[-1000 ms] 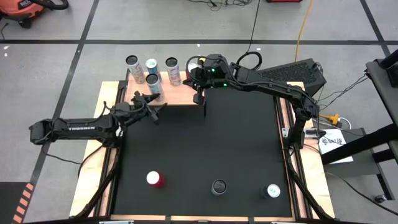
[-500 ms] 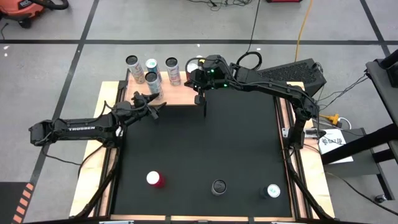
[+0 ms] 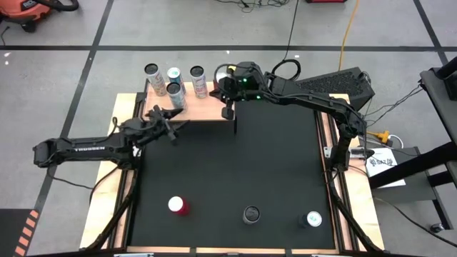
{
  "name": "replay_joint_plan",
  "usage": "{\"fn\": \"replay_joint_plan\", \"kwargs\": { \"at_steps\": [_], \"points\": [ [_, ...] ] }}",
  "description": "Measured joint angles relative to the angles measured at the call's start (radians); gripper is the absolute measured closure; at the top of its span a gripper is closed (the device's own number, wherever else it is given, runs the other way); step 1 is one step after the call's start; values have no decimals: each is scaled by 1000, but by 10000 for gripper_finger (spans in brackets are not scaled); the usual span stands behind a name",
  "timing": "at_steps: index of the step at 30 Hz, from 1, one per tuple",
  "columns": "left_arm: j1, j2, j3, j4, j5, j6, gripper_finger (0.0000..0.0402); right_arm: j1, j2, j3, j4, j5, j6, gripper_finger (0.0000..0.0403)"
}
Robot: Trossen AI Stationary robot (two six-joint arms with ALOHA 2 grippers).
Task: Place canned beverage on shelf
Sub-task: Put the white yellow soda can on the shelf aligned with the white yellow soda can
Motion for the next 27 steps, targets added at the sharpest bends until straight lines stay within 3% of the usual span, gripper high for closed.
{"fn": "replay_joint_plan", "kwargs": {
  "at_steps": [10,22,27],
  "points": [
    [-9,-127,0,23,177,-4,109,1,0,0,15,0,38,403],
    [-8,-133,0,21,183,-4,109,5,0,0,14,0,160,403],
    [-8,-133,0,21,293,-4,109,5,0,0,6,0,179,403]
  ]
}}
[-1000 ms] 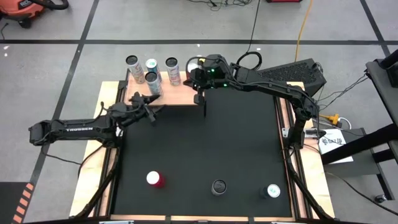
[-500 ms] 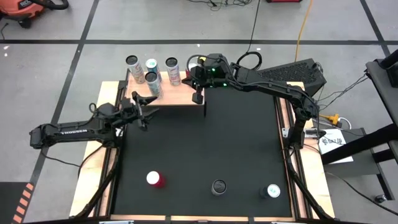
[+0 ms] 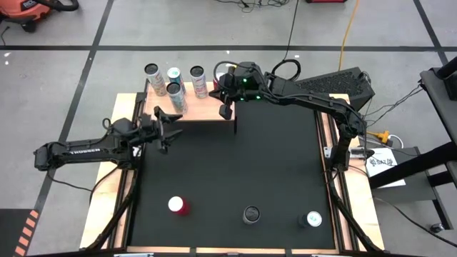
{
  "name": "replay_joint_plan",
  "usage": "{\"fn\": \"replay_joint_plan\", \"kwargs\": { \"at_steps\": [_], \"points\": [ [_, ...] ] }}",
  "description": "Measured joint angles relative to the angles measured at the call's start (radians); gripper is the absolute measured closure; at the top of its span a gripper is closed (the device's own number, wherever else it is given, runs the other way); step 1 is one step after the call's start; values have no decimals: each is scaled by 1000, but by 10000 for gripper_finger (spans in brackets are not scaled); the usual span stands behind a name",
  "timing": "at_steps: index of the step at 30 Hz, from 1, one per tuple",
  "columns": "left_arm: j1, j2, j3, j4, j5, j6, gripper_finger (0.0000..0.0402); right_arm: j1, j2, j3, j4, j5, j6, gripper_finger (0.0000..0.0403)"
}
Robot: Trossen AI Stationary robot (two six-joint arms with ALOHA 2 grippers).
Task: Place canned beverage on shelf
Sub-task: Put the white yellow soda can on the shelf aligned with the white yellow soda can
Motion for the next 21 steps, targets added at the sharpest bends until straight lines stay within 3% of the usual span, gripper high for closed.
{"fn": "replay_joint_plan", "kwargs": {
  "at_steps": [5,21],
  "points": [
    [0,4,0,0,63,0,109,0,0,0,-17,0,-7,403],
    [-1,26,0,-52,61,-72,109,0,0,0,-15,0,-9,403]
  ]
}}
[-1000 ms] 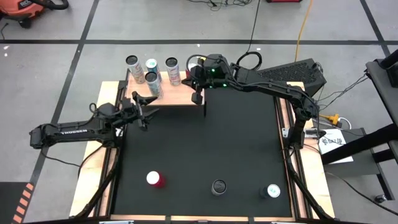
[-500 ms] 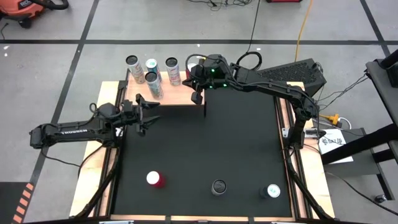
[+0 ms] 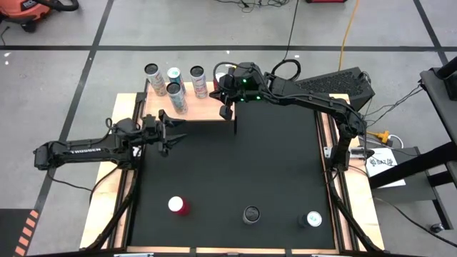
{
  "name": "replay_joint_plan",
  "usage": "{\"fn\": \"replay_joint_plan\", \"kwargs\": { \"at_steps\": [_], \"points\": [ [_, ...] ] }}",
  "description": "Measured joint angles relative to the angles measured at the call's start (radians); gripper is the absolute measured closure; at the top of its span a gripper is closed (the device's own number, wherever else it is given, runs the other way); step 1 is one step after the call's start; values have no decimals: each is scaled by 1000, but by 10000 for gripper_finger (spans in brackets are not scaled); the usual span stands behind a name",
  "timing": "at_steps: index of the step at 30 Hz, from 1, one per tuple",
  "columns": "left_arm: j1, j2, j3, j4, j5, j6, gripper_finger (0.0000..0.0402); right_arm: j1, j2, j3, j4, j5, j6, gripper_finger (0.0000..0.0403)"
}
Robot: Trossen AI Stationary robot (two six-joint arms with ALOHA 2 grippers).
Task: Place canned beverage on shelf
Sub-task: Put the white yellow soda can on the shelf aligned with the white yellow soda can
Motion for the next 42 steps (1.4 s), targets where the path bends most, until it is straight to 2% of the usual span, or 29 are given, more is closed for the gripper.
{"fn": "replay_joint_plan", "kwargs": {
  "at_steps": [5,9,13,16,18,21,25,32,38,42],
  "points": [
    [0,11,25,-38,8,0,109,0,0,0,7,0,0,403],
    [0,35,162,-221,-40,95,109,0,0,0,7,0,0,403],
    [4,83,318,-330,-59,174,109,0,0,0,-6,0,0,403],
    [16,116,427,-455,-138,239,109,0,0,0,-20,0,0,403],
    [30,144,488,-553,-187,291,109,0,0,0,-30,0,0,403],
    [64,194,577,-672,-206,354,109,0,0,0,-56,0,0,403],
    [117,262,667,-755,-272,395,109,0,0,0,-95,0,0,403],
    [221,323,732,-823,-355,391,109,0,0,0,-136,0,29,403],
    [301,330,731,-937,-354,389,109,0,0,0,-136,0,27,403],
    [338,330,731,-948,-315,386,109,0,0,0,-138,0,27,403]
  ]
}}
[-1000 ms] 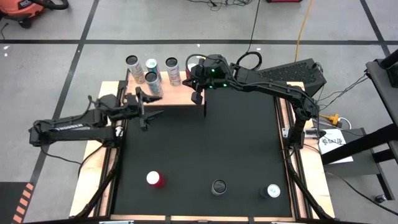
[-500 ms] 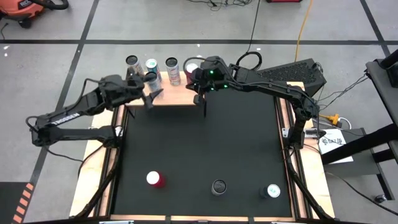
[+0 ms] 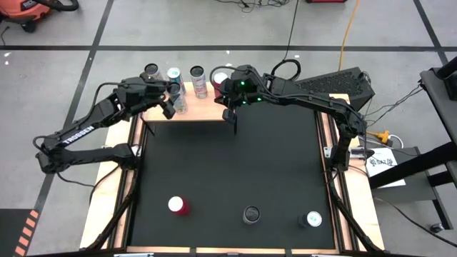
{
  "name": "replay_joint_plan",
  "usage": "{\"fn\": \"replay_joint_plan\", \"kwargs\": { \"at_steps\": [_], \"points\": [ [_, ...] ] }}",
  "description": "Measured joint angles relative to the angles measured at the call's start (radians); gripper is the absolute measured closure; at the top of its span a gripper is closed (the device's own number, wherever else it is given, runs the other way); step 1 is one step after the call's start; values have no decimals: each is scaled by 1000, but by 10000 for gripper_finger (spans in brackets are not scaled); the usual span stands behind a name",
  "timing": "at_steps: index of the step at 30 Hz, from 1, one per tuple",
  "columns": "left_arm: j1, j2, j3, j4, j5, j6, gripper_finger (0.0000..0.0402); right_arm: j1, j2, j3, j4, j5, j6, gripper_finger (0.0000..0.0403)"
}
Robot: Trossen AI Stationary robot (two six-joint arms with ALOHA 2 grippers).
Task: Place canned beverage on shelf
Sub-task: Put the white yellow soda can on the shelf aligned with the white yellow soda can
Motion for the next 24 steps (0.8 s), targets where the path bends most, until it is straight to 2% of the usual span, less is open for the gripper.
{"fn": "replay_joint_plan", "kwargs": {
  "at_steps": [8,16,24],
  "points": [
    [52,29,0,-31,84,-27,109,0,0,0,-4,0,0,403],
    [52,42,0,-37,91,0,111,0,0,0,-4,0,0,403],
    [53,5,0,-87,93,26,139,0,0,0,-5,0,0,403]
  ]
}}
